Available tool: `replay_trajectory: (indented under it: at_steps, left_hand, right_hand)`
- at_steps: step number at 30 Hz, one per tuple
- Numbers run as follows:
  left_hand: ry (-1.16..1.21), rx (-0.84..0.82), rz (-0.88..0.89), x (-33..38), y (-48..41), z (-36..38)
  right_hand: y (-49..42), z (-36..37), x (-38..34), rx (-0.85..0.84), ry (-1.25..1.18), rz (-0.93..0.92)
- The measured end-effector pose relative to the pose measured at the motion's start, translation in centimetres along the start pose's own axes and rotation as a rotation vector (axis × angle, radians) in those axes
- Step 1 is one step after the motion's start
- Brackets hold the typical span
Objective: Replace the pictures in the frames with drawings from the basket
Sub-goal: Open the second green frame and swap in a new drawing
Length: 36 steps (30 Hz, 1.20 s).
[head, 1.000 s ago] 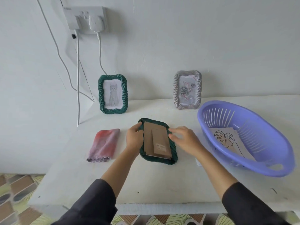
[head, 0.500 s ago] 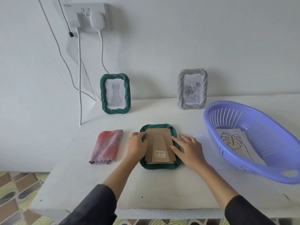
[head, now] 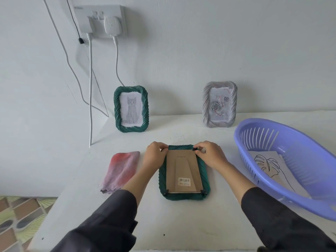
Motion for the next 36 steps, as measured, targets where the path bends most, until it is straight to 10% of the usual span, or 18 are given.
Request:
replay_trajectory:
  at_steps: [36]
  left_hand:
    - [-0.133,-0.070,0.058,0.4,-3.2,1.3]
  right_hand:
    - [-2.0,0.3,-1.3,0.139,0.069,0.087]
Point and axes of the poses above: each hand's wrist, its own y-axis away from the middle knuckle, its own z-axis out of the palm, x = y × z, the point moved 3 cm from there along -y, towards the middle knuckle
